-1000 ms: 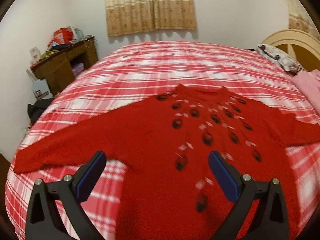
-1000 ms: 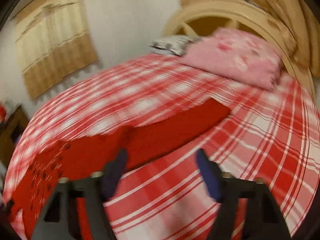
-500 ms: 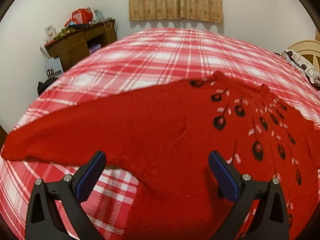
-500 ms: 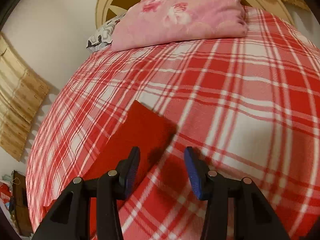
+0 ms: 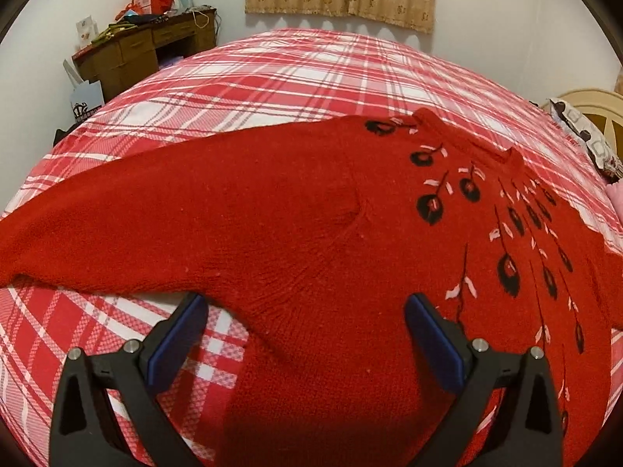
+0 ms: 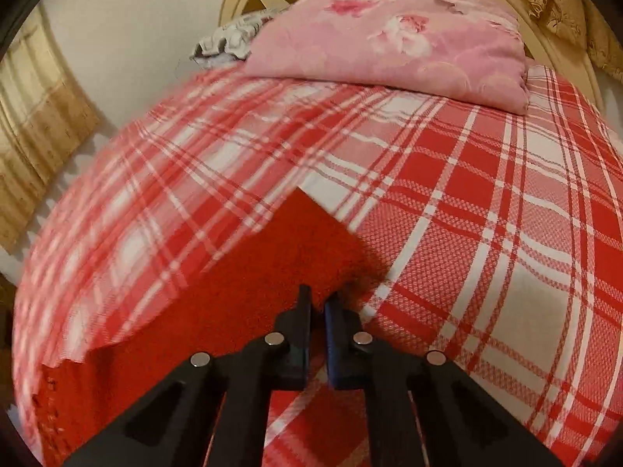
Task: Fold small clothes
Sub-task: 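Grasp the sweater sleeve cuff with the right tool and lift it, then fold the held sleeve across the sweater body and open the right tool, then grasp the other sleeve cuff with the left tool and lift it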
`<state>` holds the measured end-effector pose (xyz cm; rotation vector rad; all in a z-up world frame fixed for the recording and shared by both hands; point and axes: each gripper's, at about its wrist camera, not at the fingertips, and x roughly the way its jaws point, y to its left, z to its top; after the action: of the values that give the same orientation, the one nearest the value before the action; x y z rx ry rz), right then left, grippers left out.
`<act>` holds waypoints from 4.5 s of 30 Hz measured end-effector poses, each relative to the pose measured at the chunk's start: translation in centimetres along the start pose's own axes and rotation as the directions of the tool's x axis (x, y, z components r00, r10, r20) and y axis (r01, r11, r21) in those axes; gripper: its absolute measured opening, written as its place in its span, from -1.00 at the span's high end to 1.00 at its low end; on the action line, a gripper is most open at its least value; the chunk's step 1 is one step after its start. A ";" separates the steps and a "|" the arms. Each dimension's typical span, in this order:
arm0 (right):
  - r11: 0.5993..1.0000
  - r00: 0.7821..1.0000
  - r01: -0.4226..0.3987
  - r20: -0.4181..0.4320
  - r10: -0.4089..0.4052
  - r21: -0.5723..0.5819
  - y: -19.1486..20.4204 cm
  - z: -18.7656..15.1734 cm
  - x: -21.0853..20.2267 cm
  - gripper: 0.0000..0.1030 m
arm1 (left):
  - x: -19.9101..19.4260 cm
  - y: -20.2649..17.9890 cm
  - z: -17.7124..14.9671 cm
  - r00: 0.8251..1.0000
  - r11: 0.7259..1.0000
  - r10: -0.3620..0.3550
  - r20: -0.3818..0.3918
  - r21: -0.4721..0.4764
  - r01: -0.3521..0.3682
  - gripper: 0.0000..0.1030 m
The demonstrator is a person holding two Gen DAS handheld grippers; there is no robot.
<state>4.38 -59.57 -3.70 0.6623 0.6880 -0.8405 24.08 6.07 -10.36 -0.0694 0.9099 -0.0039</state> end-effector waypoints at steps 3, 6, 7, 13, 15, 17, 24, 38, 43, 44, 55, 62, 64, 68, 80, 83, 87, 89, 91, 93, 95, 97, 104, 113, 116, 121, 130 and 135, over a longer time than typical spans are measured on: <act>0.998 0.998 -0.054 0.038 0.055 -0.031 1.7 0.0 -2.6 0.90 | 0.0 0.1 0.0 1.000 1.000 -0.003 0.004 -0.002 0.003 -1.00; 0.986 0.989 -0.130 0.058 0.136 -0.100 5.1 -0.5 -6.0 0.90 | -0.1 0.1 -0.1 1.000 1.000 -0.004 0.006 -0.002 0.004 -1.00; 0.980 0.984 -0.156 0.064 0.165 -0.126 6.6 -0.8 -7.1 0.90 | -0.1 0.2 -0.1 1.000 1.000 -0.004 0.006 -0.002 0.004 -1.00; 0.904 0.949 -0.280 0.047 0.311 -0.324 17.0 -4.6 -12.4 0.90 | -0.3 0.5 -0.1 1.000 1.000 -0.026 0.013 -0.016 0.026 -1.00; 0.860 0.928 -0.340 0.012 0.372 -0.382 21.2 -6.9 -13.5 0.90 | -0.5 0.7 -0.1 0.999 0.999 -0.036 0.019 -0.024 0.036 -1.00; 0.817 0.908 -0.384 -0.016 0.418 -0.430 24.9 -9.3 -14.3 0.90 | -0.7 1.0 -0.1 0.999 0.999 -0.046 0.019 -0.029 0.046 -1.00; 0.689 0.851 -0.500 -0.153 0.502 -0.524 34.9 -18.7 -15.1 0.91 | -3.8 3.6 -1.1 0.998 1.000 0.006 0.065 0.019 -0.007 -1.00; 0.496 0.752 -0.656 -0.435 0.495 -0.569 47.5 -37.3 -12.1 0.91 | -2.5 10.8 -2.0 0.996 0.990 0.018 0.087 -0.143 -0.005 -1.00; 0.477 0.727 -0.687 -0.515 0.455 -0.549 47.7 -40.2 -10.1 0.83 | -1.9 10.1 -2.0 0.995 0.993 0.019 0.100 -0.118 -0.007 -1.00; 0.474 0.714 -0.700 -0.525 0.463 -0.534 47.5 -40.2 -10.0 0.64 | -1.9 10.0 -2.1 0.995 0.994 0.020 0.100 -0.113 -0.009 -1.00; 0.448 0.669 -0.741 -0.492 0.557 -0.501 46.3 -37.1 -12.0 0.66 | -2.1 10.2 -2.7 0.993 0.994 0.012 0.116 -0.111 0.000 -1.00; 0.443 0.716 -0.697 -0.514 0.473 -0.564 49.8 -39.8 -8.3 0.68 | -1.9 9.8 -2.8 0.993 0.995 0.044 0.109 -0.091 -0.034 -1.00; 0.403 0.713 -0.697 -0.515 0.476 -0.593 50.2 -40.5 -8.7 0.68 | -1.9 9.8 -2.8 0.993 0.995 0.046 0.109 -0.090 -0.036 -1.00; 0.328 0.667 -0.740 -0.581 0.466 -0.587 50.6 -41.5 -9.3 0.68 | -1.8 9.7 -2.8 0.992 0.995 0.050 0.113 -0.088 -0.040 -1.00; 0.322 0.639 -0.749 -0.503 0.582 -0.579 45.1 -35.3 -13.7 0.64 | -1.8 9.6 -2.9 0.991 0.995 0.056 0.119 -0.083 -0.047 -1.00; 0.413 0.733 -0.659 -0.413 0.540 -0.629 41.9 -33.0 -13.4 0.64 | -1.7 9.5 -2.9 0.991 0.995 0.064 0.115 -0.078 -0.055 -1.00; 0.501 0.844 -0.508 -0.291 0.450 -0.700 38.1 -32.3 -11.7 0.64 | -1.6 9.4 -2.9 0.991 0.995 0.071 0.111 -0.074 -0.064 -1.00; 0.535 0.867 -0.485 -0.297 0.401 -0.692 36.9 -32.6 -10.0 0.64 | -1.6 9.3 -2.9 0.991 0.995 0.077 0.107 -0.071 -0.070 -1.00; 0.553 0.870 -0.486 -0.315 0.380 -0.677 36.2 -33.0 -8.7 0.64 | -1.6 9.3 -2.8 0.991 0.995 0.083 0.100 -0.068 -0.077 -1.00; 0.549 0.872 -0.475 -0.283 0.399 -0.688 35.7 -33.3 -8.7 0.64 | -1.5 9.2 -2.8 0.992 0.995 0.087 0.094 -0.066 -0.081 -1.00; 0.544 0.882 -0.455 -0.271 0.386 -0.705 36.2 -33.5 -8.8 0.63 | -1.6 9.3 -2.8 0.993 0.995 0.085 0.086 -0.067 -0.080 -1.00; 0.543 0.882 -0.452 -0.265 0.389 -0.707 36.1 -33.5 -8.8 0.62 | -1.7 9.4 -2.6 0.995 0.995 0.076 0.069 -0.067 -0.071 -1.00; 0.555 0.859 -0.498 -0.289 0.424 -0.666 35.2 -33.2 -8.8 0.61 | -5.6 16.1 -1.4 0.976 0.955 0.194 0.098 -0.245 -0.165 -1.00; 0.554 0.861 -0.494 -0.286 0.422 -0.670 35.2 -33.3 -8.8 0.60 | -8.0 31.2 0.3 0.907 0.757 0.418 0.060 -0.575 -0.311 -0.81; 0.555 0.858 -0.498 -0.289 0.424 -0.666 35.2 -33.3 -8.8 0.59 | -5.9 34.0 -0.1 0.935 0.711 0.354 0.000 -0.650 -0.269 -0.58; 0.556 0.857 -0.501 -0.291 0.425 -0.663 35.2 -33.3 -8.7 0.59 | -4.6 33.3 -0.2 0.920 0.698 0.393 -0.007 -0.649 -0.303 -0.57; 0.560 0.843 -0.526 -0.307 0.441 -0.639 35.0 -32.9 -8.4 0.59 | -4.5 33.2 0.1 0.929 0.725 0.366 0.047 -0.641 -0.253 0.62; 0.565 0.829 -0.551 -0.322 0.458 -0.614 34.7 -32.7 -8.2 0.58 | -4.9 31.2 2.0 0.931 0.759 0.357 0.080 -0.606 -0.238 0.63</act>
<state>20.29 -14.15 -8.63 0.1913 0.8036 0.0442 21.87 37.47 -7.21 -0.4985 0.6899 0.5861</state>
